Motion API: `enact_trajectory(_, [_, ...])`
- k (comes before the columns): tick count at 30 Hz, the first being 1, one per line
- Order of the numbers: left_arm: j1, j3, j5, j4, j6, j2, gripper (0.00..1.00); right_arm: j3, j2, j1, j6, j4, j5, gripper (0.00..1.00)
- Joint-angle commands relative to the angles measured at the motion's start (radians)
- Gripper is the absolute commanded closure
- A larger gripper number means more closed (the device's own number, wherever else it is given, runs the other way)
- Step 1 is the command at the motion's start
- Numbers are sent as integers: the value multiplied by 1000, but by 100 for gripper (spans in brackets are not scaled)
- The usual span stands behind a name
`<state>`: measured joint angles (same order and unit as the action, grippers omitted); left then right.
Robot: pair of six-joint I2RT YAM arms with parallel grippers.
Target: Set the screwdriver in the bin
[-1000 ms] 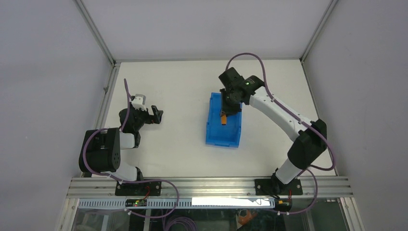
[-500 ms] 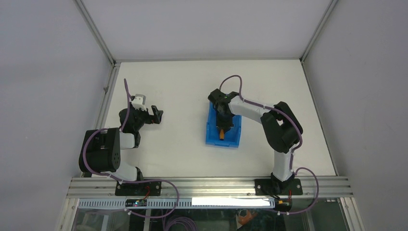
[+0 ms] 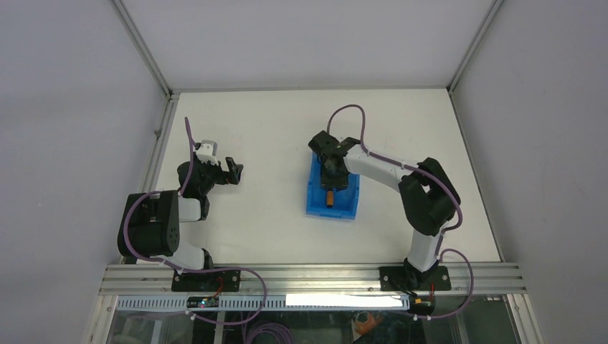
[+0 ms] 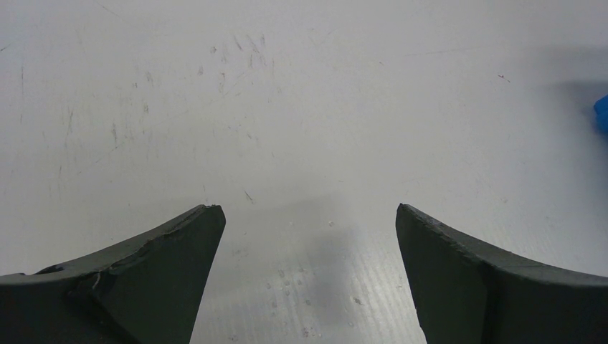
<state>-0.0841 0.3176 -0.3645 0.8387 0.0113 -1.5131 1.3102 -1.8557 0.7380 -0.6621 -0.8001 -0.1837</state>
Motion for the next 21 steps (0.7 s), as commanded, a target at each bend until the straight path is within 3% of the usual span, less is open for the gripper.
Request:
enact_trajectory(1, [10, 20, 6, 73, 0, 0, 1, 33, 180, 28, -1, 1, -128, 58])
enact_trajectory(5, [10, 18, 7, 73, -1, -1, 1, 57, 328, 38, 79, -12, -172, 58])
enact_trajectory(6, [10, 18, 7, 73, -1, 1, 1, 58, 364, 39, 105, -4, -176, 53])
enact_trajectory(8, [10, 19, 7, 73, 0, 0, 1, 47, 442, 37, 171, 20, -180, 10])
enact_trajectory(9, [10, 19, 7, 73, -1, 1, 1, 29, 479, 37, 196, 32, -215, 2])
enact_trajectory(15, [9, 18, 7, 73, -1, 0, 1, -170, 746, 22, 382, 244, -348, 1])
enact_trajectory(21, [10, 19, 7, 73, -1, 1, 1, -469, 990, -24, 441, 423, -451, 1])
